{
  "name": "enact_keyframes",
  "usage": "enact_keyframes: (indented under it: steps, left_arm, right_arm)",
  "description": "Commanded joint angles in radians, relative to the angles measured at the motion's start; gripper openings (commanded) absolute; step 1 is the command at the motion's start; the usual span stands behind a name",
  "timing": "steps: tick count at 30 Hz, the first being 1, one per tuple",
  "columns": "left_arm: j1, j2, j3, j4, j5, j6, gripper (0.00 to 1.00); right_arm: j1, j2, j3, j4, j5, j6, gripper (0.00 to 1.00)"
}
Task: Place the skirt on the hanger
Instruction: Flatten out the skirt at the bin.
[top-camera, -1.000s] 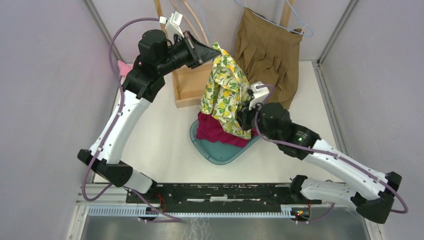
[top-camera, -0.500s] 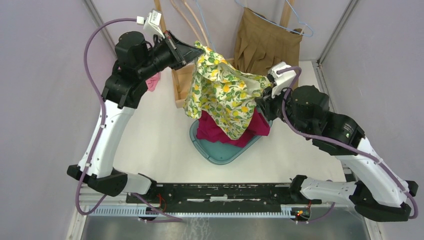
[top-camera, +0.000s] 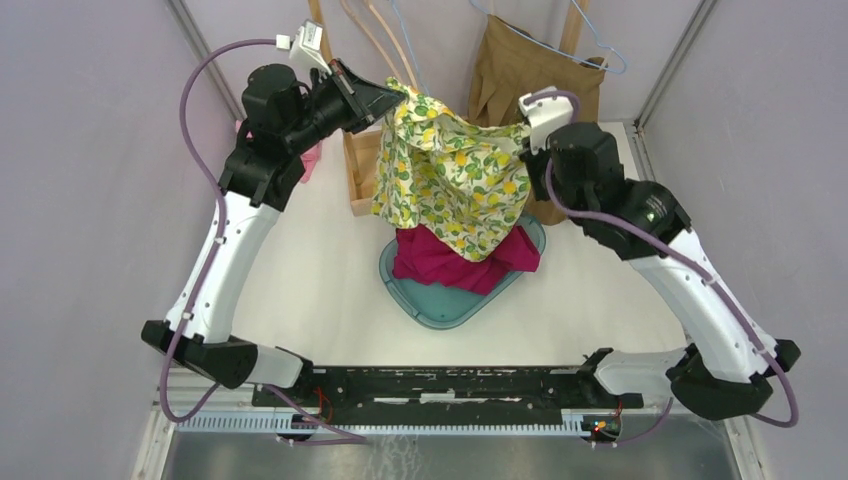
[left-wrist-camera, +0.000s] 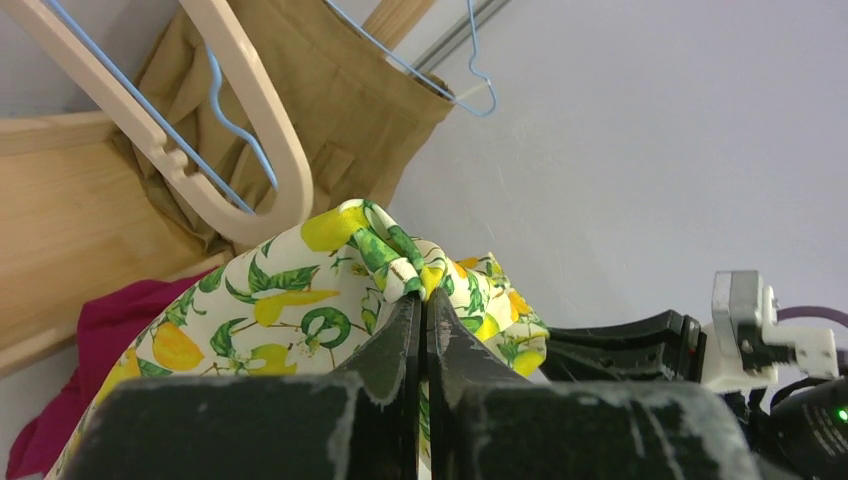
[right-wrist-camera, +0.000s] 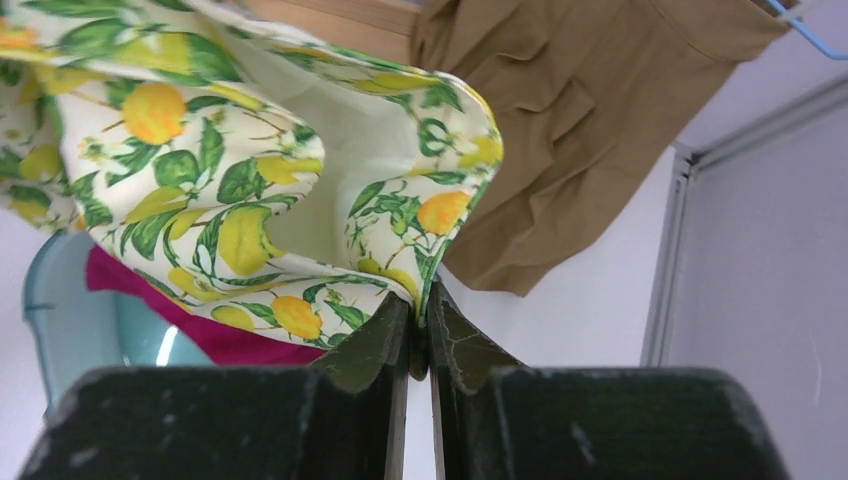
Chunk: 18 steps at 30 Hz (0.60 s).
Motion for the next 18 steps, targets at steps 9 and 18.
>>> enact_keyframes:
  steps: [9,18]
  left_arm:
    - [0.062,0.096,0.090,0.373,0.080,-0.051,0.03]
    - [0.063,-0.303,-0.569,0.475,-0.032,-0.004,0.07]
  right_arm:
    - [-0.263,0.217,0.441,-0.018,-0.158,-0.014,0.15]
    - [-0.264,-0.006,-0.031,0.102,-0.252,0.054,0.15]
